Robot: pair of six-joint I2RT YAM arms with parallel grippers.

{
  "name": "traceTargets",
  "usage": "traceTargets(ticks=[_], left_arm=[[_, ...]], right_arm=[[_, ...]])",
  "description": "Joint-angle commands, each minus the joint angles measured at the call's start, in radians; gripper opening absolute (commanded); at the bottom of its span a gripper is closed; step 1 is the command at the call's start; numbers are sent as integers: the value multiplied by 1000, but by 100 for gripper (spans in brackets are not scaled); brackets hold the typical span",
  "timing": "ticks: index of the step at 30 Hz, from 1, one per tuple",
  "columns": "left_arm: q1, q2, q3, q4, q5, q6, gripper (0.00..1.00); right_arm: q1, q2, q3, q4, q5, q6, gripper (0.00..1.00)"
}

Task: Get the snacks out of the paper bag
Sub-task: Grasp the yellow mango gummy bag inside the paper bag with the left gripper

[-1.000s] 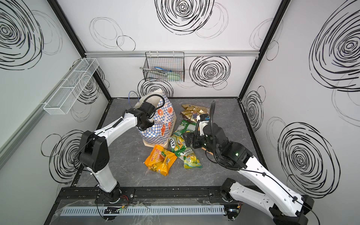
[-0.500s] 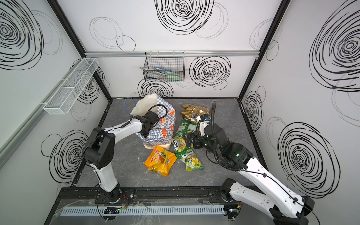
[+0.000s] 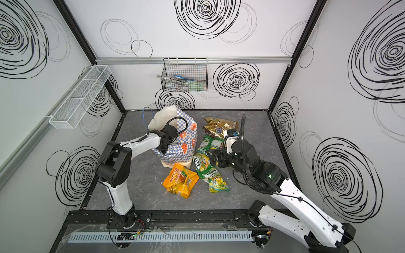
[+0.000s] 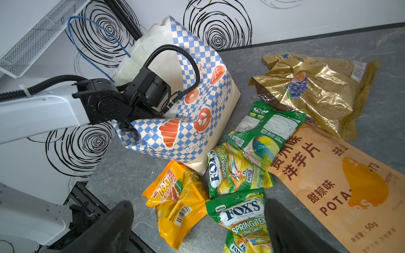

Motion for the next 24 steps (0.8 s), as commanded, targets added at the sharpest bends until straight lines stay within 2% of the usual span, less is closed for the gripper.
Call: traceTargets(ticks=[1, 7, 24], left_arm=[[-2, 33, -23, 8, 6, 3, 27], [13, -7, -11, 7, 13, 3, 0], [22, -159, 165, -94, -75, -7, 0]], right_arm=[[-7, -9, -8, 9, 17, 6, 97], [-8, -12, -10, 10, 18, 6, 97], [-12, -14, -3, 9, 18, 1, 97]])
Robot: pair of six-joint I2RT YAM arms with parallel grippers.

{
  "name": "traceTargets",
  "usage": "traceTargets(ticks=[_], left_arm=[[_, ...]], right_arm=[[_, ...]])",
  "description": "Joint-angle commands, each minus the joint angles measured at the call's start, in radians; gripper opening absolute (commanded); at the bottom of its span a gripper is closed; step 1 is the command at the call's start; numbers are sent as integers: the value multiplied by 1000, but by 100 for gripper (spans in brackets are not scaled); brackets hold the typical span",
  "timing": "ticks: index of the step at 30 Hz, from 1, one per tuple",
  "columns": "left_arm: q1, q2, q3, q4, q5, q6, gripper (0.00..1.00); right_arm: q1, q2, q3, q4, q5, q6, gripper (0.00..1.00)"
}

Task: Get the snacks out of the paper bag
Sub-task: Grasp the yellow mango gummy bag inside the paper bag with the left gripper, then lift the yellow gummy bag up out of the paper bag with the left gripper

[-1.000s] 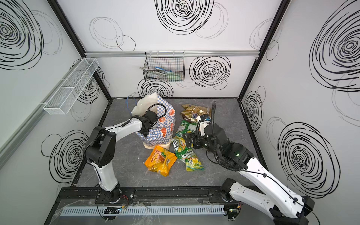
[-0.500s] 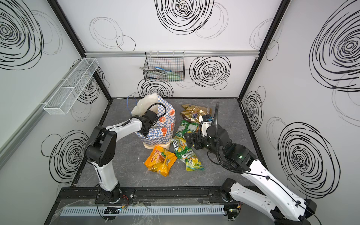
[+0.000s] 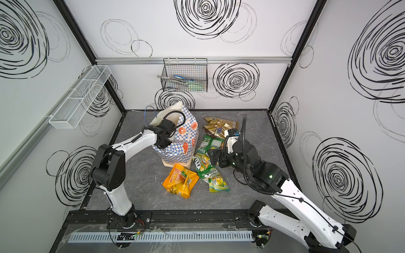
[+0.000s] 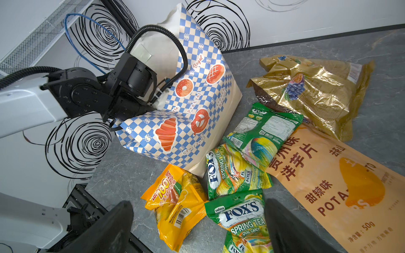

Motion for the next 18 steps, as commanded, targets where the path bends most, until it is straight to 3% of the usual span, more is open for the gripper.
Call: traceTargets(ticks=[1, 18], left_arm=[[8, -85, 80, -7, -25, 8, 0], [18, -119, 330, -148, -83, 23, 0]], right_arm=[[-5, -11, -2, 10, 15, 1, 97], [-7, -14, -2, 17, 3, -2, 97]])
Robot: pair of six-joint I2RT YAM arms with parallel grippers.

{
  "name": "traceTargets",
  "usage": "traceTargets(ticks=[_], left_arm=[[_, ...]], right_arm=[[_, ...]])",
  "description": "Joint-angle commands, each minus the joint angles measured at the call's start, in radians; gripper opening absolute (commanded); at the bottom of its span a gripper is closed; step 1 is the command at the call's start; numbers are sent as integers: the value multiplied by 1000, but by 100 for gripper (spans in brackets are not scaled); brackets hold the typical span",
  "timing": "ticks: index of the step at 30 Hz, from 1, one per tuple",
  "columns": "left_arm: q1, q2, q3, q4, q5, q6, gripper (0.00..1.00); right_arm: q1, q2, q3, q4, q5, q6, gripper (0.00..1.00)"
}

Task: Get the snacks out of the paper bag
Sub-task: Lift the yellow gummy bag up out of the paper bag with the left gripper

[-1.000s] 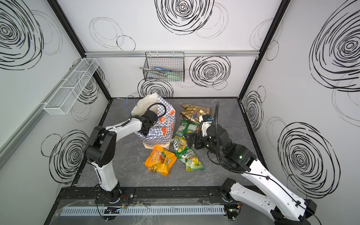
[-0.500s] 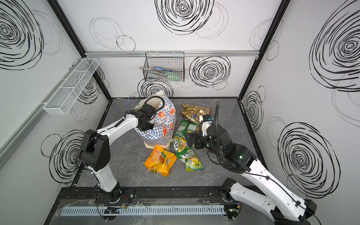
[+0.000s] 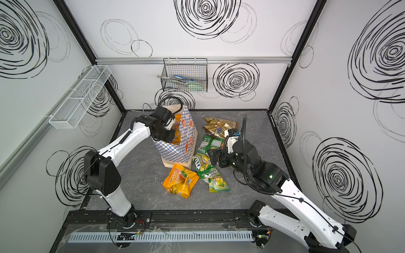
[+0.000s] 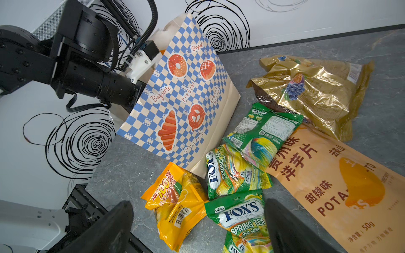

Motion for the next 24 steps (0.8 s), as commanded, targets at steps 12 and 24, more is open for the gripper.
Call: traceTargets(ticks=[12, 24], left_arm=[[13, -47, 295, -73, -92, 28, 0], [17, 6, 491, -160, -242, 52, 0]], right_arm=[[-7, -11, 0, 21, -3, -3, 97], [-8, -5, 5, 32, -10, -10, 97]])
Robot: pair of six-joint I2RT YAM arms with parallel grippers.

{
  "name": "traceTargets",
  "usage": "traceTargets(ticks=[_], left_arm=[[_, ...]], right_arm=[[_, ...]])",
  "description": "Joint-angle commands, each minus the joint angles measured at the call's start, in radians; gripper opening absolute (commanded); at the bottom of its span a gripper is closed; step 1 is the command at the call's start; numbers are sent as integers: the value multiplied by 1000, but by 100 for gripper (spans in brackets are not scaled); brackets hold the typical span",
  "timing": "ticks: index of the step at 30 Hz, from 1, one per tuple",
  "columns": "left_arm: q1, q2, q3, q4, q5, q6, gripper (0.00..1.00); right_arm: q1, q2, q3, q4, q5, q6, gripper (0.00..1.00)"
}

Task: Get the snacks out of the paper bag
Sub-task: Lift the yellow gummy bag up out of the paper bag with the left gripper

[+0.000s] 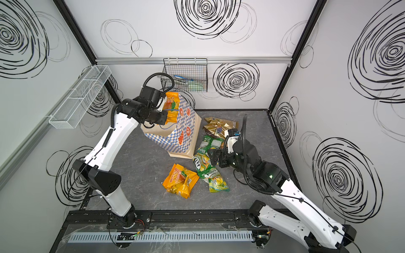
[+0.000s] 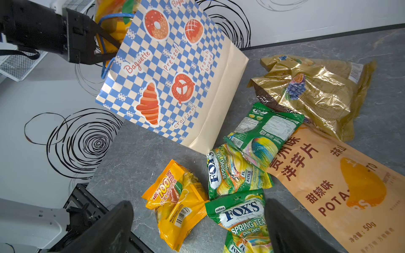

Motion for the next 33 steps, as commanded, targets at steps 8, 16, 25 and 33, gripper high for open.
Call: traceTargets(ticks=[8, 16, 25, 33], left_arm=[[11, -40, -43, 112, -4, 25, 0], [38, -161, -236, 380, 106, 140, 0], [35, -282, -438, 669, 191, 314, 0], [0, -387, -629, 877, 182, 446, 0]], right_arm=[[-43, 132, 87, 140, -203, -43, 97], [-151, 423, 357, 294, -418, -97, 99], [-239, 701, 587, 456, -560, -180, 96], [-303, 855, 710, 512, -673, -387, 97]])
